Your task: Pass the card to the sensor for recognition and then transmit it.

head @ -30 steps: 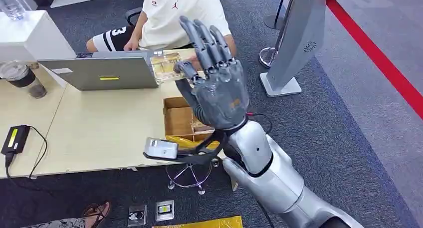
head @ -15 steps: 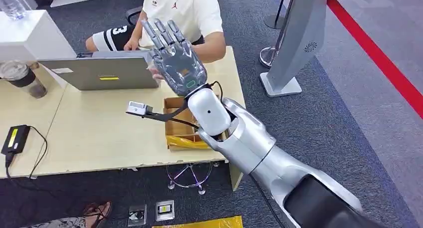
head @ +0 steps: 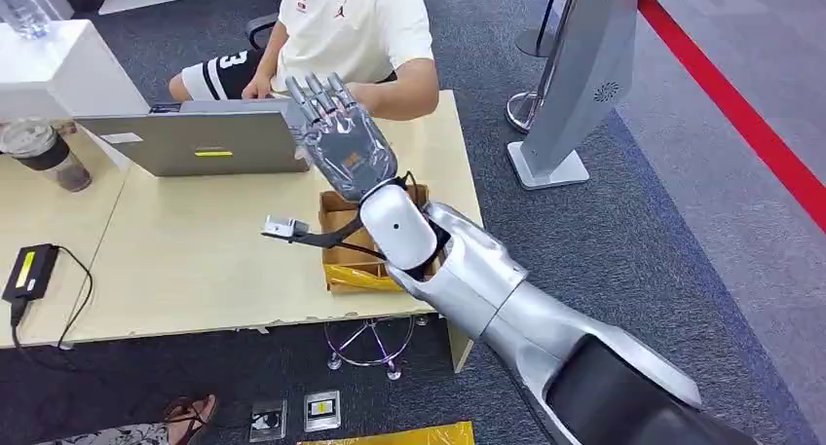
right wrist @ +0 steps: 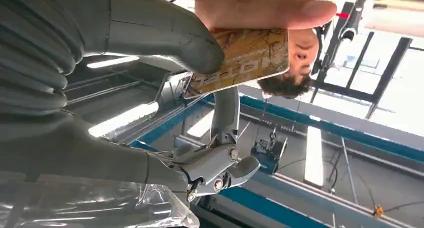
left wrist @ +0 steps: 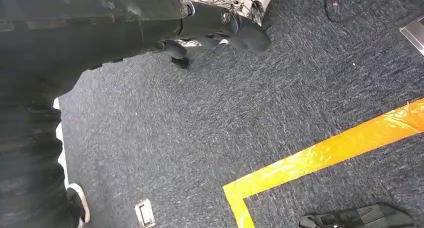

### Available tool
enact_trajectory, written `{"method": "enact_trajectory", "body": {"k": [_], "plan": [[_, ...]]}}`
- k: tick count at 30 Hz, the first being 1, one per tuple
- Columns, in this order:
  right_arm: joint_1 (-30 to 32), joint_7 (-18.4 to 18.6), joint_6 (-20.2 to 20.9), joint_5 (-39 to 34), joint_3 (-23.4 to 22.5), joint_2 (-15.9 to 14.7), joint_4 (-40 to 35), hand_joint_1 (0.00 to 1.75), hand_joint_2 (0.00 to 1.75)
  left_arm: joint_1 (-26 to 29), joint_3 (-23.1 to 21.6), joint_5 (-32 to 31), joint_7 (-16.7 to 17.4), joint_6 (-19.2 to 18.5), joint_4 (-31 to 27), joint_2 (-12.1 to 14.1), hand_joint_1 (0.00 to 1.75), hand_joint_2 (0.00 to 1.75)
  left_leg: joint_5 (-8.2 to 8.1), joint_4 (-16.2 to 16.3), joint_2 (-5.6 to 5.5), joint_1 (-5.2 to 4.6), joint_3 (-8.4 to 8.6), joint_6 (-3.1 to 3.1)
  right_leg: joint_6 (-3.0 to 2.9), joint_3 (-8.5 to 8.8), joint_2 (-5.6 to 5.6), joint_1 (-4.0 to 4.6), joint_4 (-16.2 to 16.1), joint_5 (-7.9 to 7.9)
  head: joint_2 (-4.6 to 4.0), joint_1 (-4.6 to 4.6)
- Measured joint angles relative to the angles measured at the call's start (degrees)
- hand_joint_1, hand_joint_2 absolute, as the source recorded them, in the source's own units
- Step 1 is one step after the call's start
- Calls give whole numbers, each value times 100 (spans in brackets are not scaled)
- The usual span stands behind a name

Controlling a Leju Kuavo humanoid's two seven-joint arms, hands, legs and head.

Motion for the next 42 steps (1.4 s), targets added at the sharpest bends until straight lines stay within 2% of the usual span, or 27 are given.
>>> {"method": "enact_trajectory", "body": {"k": [1,2,4,5,8,12,17,22,25,30,37,42], "plan": [[0,0,15,0,17,-7,50,175,175,-8,-22,-13,2,-11,0,-4,0,175,0,0,0,0,0,0,0,0,0,0,0,0,0,-2],[2,-11,50,0,39,-13,98,141,175,-13,-28,-20,4,-31,0,-9,0,175,0,0,0,0,1,0,0,0,0,0,0,0,0,0],[8,-44,149,0,70,-15,177,141,175,-16,-31,-13,24,-35,0,-13,0,175,0,0,0,0,1,0,0,1,1,0,0,0,0,0],[11,-50,186,0,85,-15,214,0,175,-16,-33,0,37,-35,0,-15,0,175,0,0,1,0,1,0,0,1,1,0,0,0,0,-2],[32,-44,223,0,131,-15,319,0,175,-16,-33,15,46,-31,0,-22,0,175,0,0,1,0,2,0,0,0,2,0,0,1,0,-2],[73,28,53,0,149,-15,422,0,175,-5,-35,96,46,-9,0,-26,0,175,0,0,2,0,1,0,0,-2,3,0,1,1,0,-2],[84,475,210,-2,17,-147,527,0,175,11,-35,206,66,33,0,-26,0,175,0,1,2,0,0,0,0,-8,2,0,-1,0,0,0],[89,684,354,-2,-334,-629,559,0,175,52,-35,223,66,42,0,-24,0,175,0,4,13,-6,1,0,2,-7,6,-6,-3,4,0,0],[131,997,553,-2,-512,-875,555,0,175,51,-35,175,70,42,0,-13,0,175,0,8,13,-6,5,1,1,-6,6,-6,-6,5,0,-2],[517,1244,573,0,-1134,-1599,94,0,175,90,-39,168,127,28,0,4,0,175,-1,8,4,-5,1,1,2,-1,2,-7,-5,5,0,2],[1144,1241,616,2,-1752,-2294,-961,0,175,94,-39,216,157,22,0,57,0,175,-5,8,18,-2,6,6,2,-2,6,-4,-5,5,0,-2],[1641,1156,365,-239,-2197,-2570,-1616,0,175,92,-39,313,188,24,0,101,0,175,-5,7,22,-1,7,5,2,-2,9,-3,-5,5,0,-2]]}}
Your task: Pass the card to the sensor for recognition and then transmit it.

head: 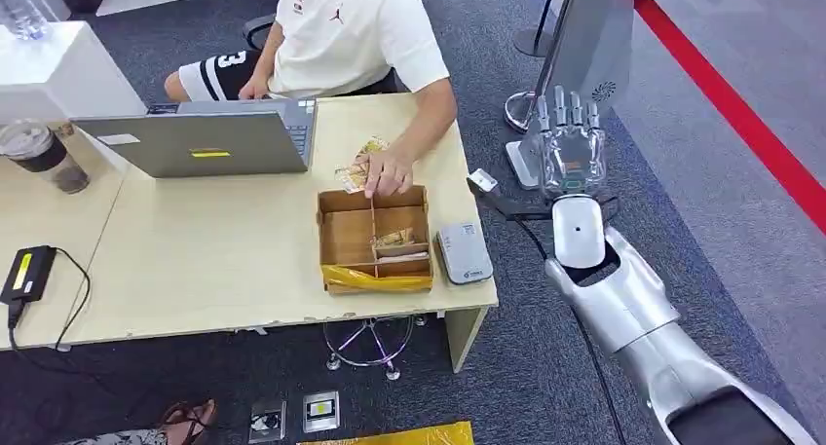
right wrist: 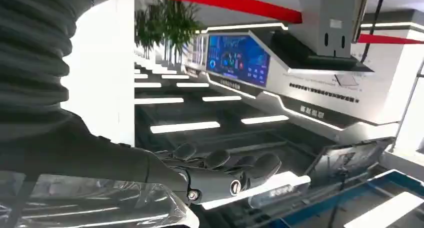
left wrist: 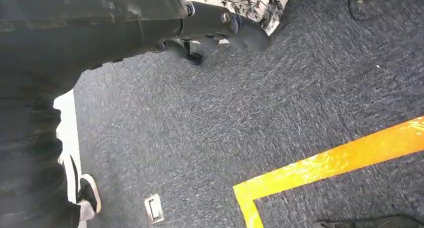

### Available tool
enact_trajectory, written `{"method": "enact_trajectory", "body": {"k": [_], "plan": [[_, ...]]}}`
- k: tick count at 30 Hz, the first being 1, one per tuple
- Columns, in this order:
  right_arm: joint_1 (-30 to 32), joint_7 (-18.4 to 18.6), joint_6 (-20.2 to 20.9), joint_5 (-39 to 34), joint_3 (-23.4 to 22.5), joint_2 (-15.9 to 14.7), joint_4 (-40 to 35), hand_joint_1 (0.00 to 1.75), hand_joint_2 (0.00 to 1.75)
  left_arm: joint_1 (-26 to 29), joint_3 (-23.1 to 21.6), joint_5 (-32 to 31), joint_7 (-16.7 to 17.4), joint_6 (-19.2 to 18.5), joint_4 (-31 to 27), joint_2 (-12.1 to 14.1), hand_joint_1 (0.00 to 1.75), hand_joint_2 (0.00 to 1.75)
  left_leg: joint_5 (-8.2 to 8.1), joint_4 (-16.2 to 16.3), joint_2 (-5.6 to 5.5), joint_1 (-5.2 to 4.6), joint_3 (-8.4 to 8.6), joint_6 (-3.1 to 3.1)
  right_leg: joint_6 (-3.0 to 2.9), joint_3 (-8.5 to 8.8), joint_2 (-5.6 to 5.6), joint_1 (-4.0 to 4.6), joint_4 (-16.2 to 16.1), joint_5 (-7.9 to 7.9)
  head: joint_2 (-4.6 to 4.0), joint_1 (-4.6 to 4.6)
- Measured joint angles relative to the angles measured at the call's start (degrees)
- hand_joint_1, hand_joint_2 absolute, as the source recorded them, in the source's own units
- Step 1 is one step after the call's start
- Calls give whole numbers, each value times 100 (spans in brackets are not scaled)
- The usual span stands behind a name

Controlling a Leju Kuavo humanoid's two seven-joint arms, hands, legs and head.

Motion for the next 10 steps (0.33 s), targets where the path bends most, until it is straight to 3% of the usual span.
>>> {"method": "enact_trajectory", "body": {"k": [4,10], "plan": [[446,-136,-440,-580,-476,-114,-367,0,175,0,0,90,33,11,0,20,0,175,0,0,-4,0,0,0,0,2,-2,1,-1,-1,0,0],[1201,-488,-1493,-2246,-1112,-238,-343,0,175,6,28,317,175,168,0,50,0,175,-3,-1,-11,-1,-6,1,1,2,-6,-1,-2,-3,0,0]]}}
